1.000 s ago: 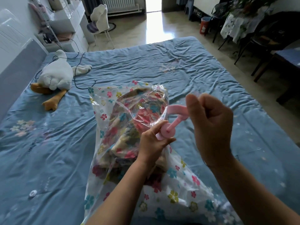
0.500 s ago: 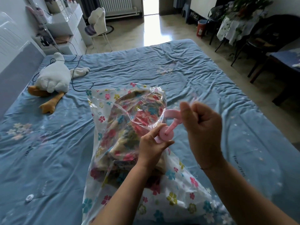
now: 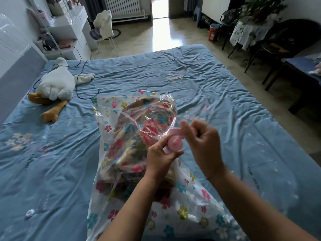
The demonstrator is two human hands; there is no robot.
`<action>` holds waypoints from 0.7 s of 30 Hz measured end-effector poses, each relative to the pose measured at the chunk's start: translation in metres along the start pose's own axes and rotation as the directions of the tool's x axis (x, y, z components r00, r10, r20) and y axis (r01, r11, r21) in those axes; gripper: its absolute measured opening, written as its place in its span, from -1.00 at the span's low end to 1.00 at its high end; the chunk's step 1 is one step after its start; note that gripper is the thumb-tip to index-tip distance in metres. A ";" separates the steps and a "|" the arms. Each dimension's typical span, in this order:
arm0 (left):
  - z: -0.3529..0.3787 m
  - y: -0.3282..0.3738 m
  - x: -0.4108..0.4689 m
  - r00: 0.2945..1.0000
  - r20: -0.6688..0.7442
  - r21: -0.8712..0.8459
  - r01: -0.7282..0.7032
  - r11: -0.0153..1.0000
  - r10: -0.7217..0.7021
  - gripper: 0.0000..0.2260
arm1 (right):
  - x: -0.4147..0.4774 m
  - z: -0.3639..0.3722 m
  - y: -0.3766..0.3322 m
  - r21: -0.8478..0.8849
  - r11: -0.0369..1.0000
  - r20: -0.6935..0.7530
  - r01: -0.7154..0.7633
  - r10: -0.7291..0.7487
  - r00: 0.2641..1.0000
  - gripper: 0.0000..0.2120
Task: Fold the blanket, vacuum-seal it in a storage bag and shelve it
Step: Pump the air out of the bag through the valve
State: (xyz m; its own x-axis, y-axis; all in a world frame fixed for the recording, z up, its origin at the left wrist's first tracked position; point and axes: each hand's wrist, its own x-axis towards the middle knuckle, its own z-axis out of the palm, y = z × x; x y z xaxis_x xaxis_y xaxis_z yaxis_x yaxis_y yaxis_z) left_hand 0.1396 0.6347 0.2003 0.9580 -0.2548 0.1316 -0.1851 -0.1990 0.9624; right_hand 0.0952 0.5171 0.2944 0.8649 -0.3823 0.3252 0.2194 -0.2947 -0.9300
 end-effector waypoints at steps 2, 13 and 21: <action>0.000 0.002 -0.002 1.000 0.012 0.016 -0.013 1.000 0.013 -0.55 | -0.005 0.003 0.029 -0.180 0.974 0.093 -0.136 0.155 0.984 -0.34; -0.003 0.002 0.005 0.999 0.021 0.018 -0.044 0.999 0.043 -0.52 | -0.004 -0.005 0.000 0.102 0.993 0.059 -0.063 0.057 0.997 -0.44; -0.004 0.004 0.010 0.998 0.007 0.056 -0.058 0.997 0.058 -0.46 | 0.007 -0.011 -0.026 0.142 0.990 0.014 0.005 -0.007 1.000 -0.52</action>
State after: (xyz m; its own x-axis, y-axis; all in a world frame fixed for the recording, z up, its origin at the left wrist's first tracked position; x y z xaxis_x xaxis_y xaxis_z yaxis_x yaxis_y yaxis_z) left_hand 0.1490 0.6350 0.2059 0.9441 -0.2728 0.1851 -0.2523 -0.2367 0.9383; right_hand 0.0900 0.5122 0.3226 0.8696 -0.3679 0.3292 0.2855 -0.1694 -0.9433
